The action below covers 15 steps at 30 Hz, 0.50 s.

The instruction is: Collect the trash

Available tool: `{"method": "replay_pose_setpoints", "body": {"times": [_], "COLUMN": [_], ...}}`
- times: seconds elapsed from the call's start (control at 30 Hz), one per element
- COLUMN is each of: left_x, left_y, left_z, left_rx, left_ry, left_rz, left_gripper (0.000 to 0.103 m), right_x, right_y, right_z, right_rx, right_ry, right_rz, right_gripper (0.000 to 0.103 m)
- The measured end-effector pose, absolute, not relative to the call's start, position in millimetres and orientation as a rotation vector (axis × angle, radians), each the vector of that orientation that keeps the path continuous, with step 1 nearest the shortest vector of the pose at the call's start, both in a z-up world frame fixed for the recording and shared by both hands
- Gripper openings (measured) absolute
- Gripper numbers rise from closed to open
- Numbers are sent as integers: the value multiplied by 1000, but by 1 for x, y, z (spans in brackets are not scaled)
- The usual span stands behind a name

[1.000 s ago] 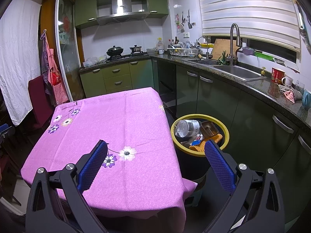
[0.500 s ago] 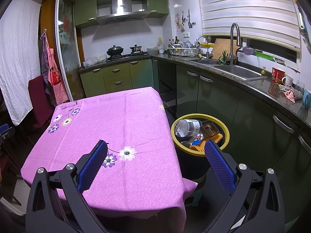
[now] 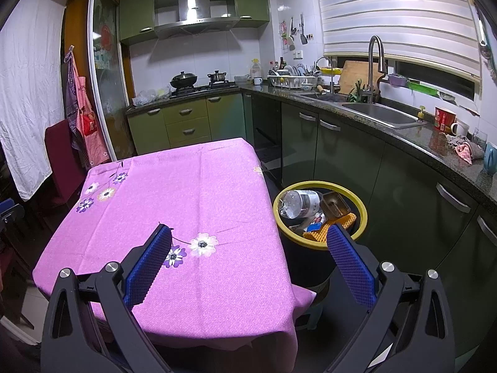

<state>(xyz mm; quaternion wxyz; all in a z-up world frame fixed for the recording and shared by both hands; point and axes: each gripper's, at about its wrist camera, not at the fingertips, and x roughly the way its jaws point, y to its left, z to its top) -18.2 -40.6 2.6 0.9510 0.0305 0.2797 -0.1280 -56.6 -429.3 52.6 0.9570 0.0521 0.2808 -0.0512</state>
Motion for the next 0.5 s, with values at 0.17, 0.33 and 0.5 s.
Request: {"method": "replay_pose_setpoints", "body": {"times": [0.17,0.33,0.5], "left_x": [-17,-17,-12], "left_y": [-44,-44,-42], "left_z": [2,2,2], "left_rx": [73,90,67], "left_ry": [569,535,558], "left_rz": [-258,-222,-252], "left_gripper": [97,97,97], "right_x": [-55,-53,-52], "right_y": [-430,-430,-430], "right_z": [50,50,48], "right_rx": [106,107,107], "right_ry": [575,580,586], "right_rz": [-105,-104,-101], "right_gripper": [99,99,99]}}
